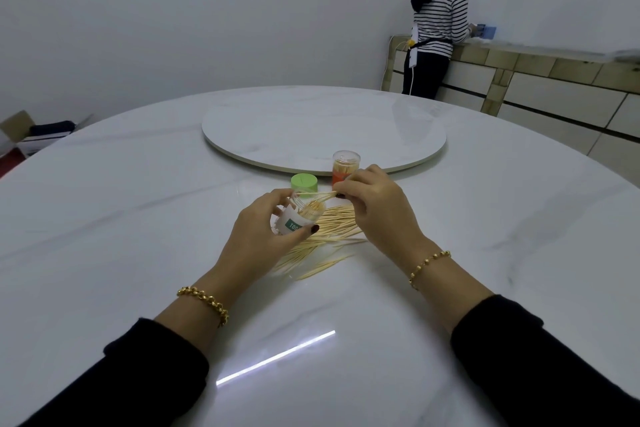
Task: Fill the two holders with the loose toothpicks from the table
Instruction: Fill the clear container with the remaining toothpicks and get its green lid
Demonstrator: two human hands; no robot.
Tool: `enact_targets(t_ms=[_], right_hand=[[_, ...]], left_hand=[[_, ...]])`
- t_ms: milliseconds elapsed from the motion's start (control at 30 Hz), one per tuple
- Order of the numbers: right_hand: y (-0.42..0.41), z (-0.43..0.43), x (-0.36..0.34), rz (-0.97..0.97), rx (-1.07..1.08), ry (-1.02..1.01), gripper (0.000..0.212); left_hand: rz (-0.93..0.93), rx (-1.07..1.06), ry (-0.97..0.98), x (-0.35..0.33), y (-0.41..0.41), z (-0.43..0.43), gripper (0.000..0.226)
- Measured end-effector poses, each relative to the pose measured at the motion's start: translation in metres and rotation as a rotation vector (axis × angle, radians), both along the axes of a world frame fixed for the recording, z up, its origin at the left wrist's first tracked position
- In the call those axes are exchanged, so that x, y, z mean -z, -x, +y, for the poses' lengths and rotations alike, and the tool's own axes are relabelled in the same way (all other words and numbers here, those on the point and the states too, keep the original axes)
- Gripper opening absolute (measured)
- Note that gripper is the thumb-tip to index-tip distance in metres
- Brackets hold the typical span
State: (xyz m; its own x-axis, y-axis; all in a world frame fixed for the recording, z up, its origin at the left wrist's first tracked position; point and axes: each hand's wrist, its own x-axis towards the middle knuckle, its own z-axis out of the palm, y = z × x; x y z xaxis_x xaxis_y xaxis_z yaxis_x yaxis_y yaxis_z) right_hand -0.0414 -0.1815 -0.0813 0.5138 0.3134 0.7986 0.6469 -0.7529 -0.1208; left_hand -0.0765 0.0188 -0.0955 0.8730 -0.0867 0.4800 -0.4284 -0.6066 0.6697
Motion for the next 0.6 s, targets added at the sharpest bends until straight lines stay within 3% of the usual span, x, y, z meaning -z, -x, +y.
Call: enact_targets(t_ms=[167,467,600], right_hand=[[0.004,0.008,-0.003,-0.078,0.011,0.148,0.035],[0.012,0.024,-0.001,-0.053,-0.056,0.231,0.028],[0.013,0.028,0.0,0.013,-0.119,0.224,0.052]], left_hand=[[-0.005,0.014,0.002,0.0,0.0,-0.001,0.056],[0.007,0.014,0.02,0.001,0.0,-0.003,0.052],[0.013,0.016,0.053,0.002,0.0,-0.002,0.049]])
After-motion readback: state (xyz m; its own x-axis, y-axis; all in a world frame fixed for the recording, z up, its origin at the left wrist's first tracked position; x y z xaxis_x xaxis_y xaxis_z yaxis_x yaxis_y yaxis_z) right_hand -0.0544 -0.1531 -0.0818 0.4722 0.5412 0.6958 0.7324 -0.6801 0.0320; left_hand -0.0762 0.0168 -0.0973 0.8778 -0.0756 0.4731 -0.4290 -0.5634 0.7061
